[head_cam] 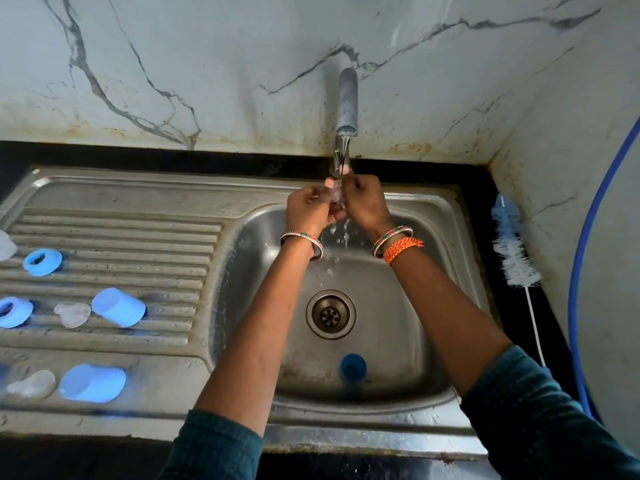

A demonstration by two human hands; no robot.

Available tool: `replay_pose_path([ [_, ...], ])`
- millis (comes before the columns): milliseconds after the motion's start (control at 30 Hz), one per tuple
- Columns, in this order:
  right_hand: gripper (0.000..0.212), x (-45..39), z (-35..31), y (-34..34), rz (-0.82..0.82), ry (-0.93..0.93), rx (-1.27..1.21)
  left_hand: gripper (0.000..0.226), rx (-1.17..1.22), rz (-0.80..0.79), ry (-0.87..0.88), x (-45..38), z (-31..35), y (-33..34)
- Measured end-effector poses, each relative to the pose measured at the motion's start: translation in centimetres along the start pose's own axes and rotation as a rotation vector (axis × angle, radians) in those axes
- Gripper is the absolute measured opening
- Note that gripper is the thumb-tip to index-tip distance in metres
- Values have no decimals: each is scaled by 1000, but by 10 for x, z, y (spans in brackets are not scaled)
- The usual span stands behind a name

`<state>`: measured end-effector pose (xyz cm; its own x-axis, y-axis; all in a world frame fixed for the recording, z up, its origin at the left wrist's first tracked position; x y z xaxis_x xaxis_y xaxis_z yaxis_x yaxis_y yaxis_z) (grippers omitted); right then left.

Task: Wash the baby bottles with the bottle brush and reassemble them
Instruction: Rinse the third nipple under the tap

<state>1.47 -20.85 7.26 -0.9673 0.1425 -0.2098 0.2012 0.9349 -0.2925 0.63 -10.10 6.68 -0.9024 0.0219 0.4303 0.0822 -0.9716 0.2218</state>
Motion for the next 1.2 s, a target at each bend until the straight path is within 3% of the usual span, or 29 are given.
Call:
replay_pose_path([
  [133, 30, 3, -4, 5, -167, 28, -6, 23, 72, 7, 4, 0, -3, -4],
  [233, 20, 2, -4, -1, -126, -21, -26, 21, 252, -82, -106, 2, -3, 0],
  [333, 24, 0, -5, -5, -64, -29, -75, 21, 368, -157, -161, 2, -7, 2],
  [433, 32, 0, 2, -6, -34, 67, -65, 29, 390, -128, -191, 0, -19, -3],
  [500, 40, 3, 4, -4, -135, 95, -7, 35, 403, -127, -191, -2, -24, -7],
  [600, 32, 13, -2, -1, -248, -21, 144, 41, 424, -165, -182, -4, -30, -10],
  [733, 32, 18, -20, -4, -96, -249, 409, 34, 444, -108, -234, -10, -41, -16],
  [800, 24, 23, -15, -4, 50, -319, 405, 29, 403, -31, -294, -18, -51, -27],
  [867, 19, 27, 15, 4, 61, -235, 402, 29, 333, 68, -351, -23, -62, -41],
  [967, 24, 40, 64, 23, -127, -13, 516, 33, 205, 142, -393, -26, -77, -56],
  [1100, 26, 42, 58, 18, 133, -72, 355, 36, 129, 119, -459, -33, -91, -69],
  [1200, 24, 47, 72, 27, -46, 37, 455, 39, 82, 96, -494, -32, -95, -63],
])
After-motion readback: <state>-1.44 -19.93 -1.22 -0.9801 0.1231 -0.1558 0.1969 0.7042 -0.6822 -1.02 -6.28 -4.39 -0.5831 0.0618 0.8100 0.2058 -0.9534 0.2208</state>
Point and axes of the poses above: each hand's wrist, its own x-axis away from the middle knuckle, its own y-axis out of the palm, z = x × y, the point moved 5 cm from there along -x, towards the middle knuckle, and after that the axes turned 11 degrees about -y, right-handed, at the moved point
